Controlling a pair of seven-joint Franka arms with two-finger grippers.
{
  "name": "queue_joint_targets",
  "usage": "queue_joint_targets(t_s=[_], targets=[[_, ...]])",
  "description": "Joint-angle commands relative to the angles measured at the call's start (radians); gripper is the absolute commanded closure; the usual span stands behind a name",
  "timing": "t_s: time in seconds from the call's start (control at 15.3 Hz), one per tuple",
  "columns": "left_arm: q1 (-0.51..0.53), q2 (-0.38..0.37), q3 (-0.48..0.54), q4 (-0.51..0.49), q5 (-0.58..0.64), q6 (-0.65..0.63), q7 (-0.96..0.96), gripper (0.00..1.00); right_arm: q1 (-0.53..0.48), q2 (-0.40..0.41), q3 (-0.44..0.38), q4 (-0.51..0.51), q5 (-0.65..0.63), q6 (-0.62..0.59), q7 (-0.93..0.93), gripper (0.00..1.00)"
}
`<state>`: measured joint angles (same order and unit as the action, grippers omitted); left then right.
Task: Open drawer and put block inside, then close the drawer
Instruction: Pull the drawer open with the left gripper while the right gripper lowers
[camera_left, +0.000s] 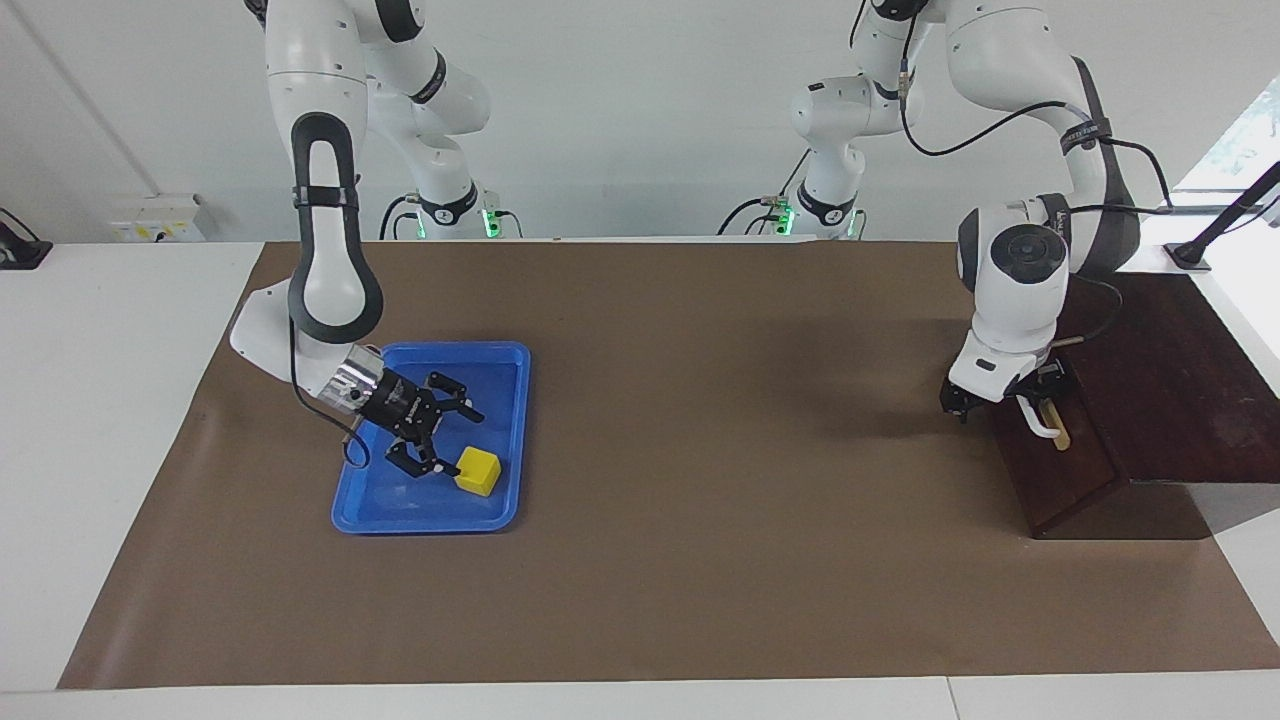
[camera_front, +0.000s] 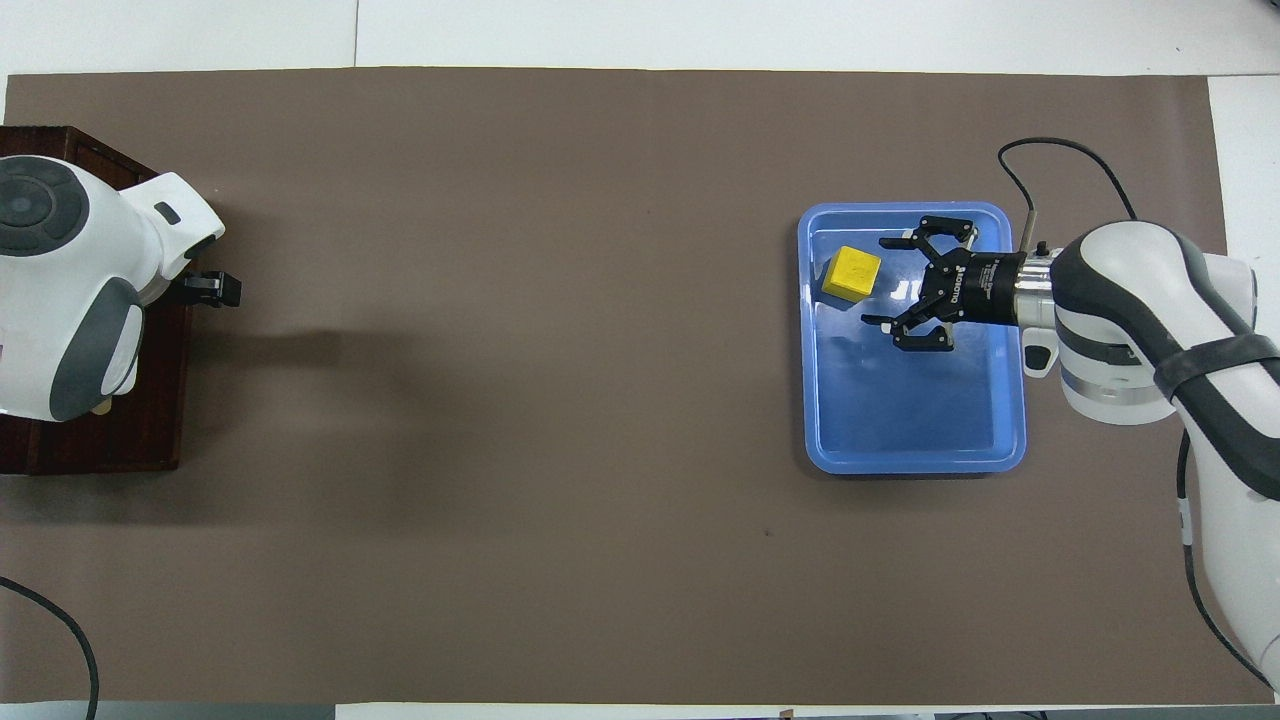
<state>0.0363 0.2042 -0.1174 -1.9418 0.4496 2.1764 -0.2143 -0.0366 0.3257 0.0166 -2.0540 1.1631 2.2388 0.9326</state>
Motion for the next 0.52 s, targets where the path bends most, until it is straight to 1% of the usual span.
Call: queue_joint_targets(t_s=[0.0,0.07,0.13,0.33,0.46], targets=[[-0.122,0.000,0.002,-0.006,-0.056,0.022,-0.146,0.00,-0.009,-0.017,0.002,-0.031,0.030,0.021,-0.075,0.00],[-0.150,0.000,0.002,-0.005,-0.101,0.020,-0.169,0.00,-0.006,-0.014,0.002,-0.023,0.033,0.033,-0.080,0.00],[-0.179,-0.002,0.002,-0.005,-0.115,0.014,-0.186,0.00,-0.008,-0.011,0.002,-0.012,0.039,0.050,-0.083,0.00],[-0.217,-0.002,0.002,-0.003,-0.120,0.009,-0.232,0.00,0.003,-0.007,0.002,-0.015,0.075,0.077,-0.095,0.00],[-0.220,-0.003,0.004,-0.005,-0.120,0.003,-0.235,0.00,0.003,0.018,0.003,-0.012,0.079,0.084,-0.113,0.00]])
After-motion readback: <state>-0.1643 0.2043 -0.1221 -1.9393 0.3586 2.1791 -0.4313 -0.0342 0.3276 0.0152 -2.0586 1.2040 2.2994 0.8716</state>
